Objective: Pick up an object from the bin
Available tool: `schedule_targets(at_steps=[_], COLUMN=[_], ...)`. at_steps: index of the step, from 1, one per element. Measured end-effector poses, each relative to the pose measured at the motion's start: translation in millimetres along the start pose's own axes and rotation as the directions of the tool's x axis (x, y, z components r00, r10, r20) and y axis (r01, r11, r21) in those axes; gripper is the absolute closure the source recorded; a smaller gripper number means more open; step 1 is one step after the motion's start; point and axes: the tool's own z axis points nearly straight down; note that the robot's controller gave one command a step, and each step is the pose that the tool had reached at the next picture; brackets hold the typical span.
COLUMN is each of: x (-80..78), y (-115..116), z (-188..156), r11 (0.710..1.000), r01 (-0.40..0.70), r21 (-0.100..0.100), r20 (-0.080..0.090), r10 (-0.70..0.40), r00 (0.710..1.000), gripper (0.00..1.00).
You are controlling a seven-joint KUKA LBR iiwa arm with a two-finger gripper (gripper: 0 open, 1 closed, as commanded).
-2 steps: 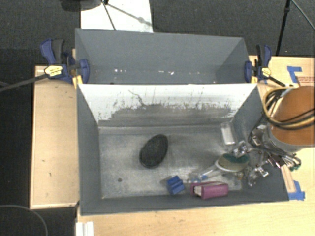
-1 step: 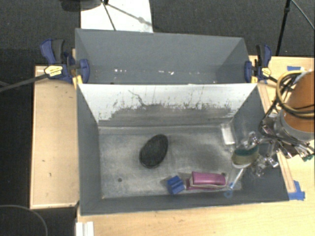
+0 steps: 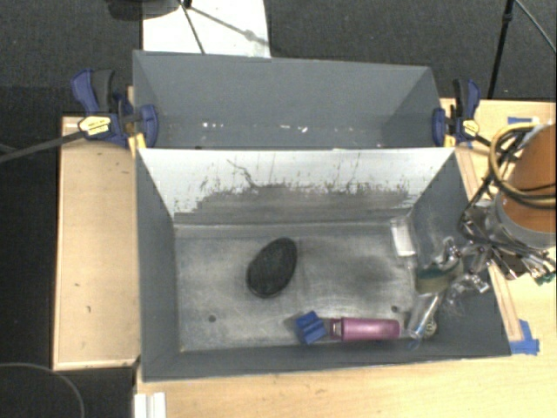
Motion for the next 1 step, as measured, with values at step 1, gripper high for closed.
schedule_targets(at_steps=[1], x=[-0.9], y=[-0.7], z=[-9.0], r11=[1.000], r01=[-0.008], r21=[0.001], r20=[0.001], r10=[0.008], r00=[1.000], gripper=[1.00])
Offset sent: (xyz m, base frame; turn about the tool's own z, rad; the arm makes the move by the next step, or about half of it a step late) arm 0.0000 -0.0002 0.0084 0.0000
